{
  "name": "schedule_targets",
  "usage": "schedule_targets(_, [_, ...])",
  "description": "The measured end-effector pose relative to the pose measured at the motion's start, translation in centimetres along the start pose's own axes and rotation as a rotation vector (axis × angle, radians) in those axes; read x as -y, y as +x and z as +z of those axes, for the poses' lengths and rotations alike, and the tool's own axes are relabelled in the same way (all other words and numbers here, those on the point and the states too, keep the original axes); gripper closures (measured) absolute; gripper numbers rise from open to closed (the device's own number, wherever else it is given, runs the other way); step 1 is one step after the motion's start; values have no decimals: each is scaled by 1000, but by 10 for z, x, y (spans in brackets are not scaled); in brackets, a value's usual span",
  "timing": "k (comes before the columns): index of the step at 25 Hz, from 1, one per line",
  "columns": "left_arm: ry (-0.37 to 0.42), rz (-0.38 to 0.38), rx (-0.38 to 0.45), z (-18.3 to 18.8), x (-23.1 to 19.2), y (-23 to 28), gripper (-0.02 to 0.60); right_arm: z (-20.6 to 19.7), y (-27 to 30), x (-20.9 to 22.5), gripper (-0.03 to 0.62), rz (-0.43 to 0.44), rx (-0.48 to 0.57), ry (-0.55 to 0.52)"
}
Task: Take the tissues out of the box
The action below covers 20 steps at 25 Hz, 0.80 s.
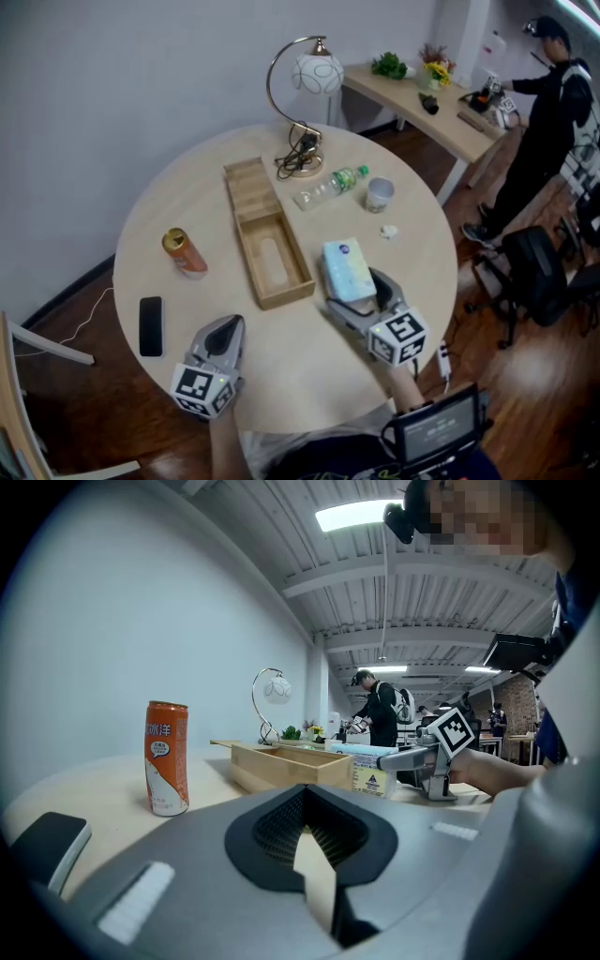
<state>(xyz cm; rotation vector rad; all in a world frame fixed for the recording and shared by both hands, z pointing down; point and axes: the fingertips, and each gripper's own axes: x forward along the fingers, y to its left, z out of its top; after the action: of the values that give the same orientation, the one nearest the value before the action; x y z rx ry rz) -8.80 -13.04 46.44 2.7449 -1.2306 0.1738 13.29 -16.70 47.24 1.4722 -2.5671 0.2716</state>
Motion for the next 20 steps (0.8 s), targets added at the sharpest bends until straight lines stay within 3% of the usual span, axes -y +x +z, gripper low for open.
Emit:
schedule_targets(8, [-14,8,-1,-1,0,0,578,-1,3,0,198,27,3,-15])
schedule_targets(20, [-7,4,6,0,0,1,578,1,2,0,200,29,-1,-7])
